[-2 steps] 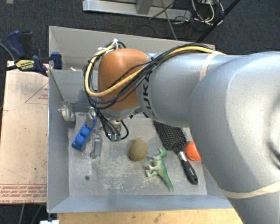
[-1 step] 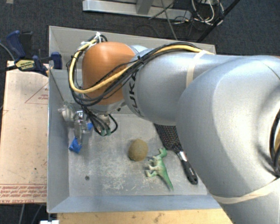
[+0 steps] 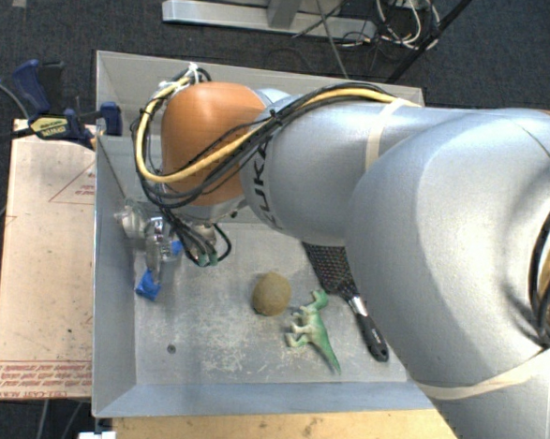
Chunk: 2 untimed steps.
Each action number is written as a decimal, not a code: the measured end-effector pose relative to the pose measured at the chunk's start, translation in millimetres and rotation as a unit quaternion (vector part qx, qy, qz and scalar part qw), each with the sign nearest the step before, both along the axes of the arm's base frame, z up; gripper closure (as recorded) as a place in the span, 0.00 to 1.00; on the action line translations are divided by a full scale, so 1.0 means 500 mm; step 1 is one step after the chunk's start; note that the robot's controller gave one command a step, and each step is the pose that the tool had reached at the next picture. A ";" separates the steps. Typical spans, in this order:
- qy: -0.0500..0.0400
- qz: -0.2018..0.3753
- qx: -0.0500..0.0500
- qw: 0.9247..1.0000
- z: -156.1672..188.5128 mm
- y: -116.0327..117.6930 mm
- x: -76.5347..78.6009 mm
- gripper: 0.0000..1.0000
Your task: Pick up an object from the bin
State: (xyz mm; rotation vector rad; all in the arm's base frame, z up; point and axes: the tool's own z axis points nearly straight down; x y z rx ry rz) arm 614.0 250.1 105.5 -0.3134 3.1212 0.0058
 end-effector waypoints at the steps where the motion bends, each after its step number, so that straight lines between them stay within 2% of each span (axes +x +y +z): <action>1: -0.003 0.035 0.004 0.999 -0.029 -0.044 0.040 1.00; 2: 0.001 0.053 0.002 0.999 -0.041 -0.047 0.065 1.00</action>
Offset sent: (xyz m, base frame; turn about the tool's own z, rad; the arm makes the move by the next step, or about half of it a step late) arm 0.0331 -0.0226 -0.0355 -0.1195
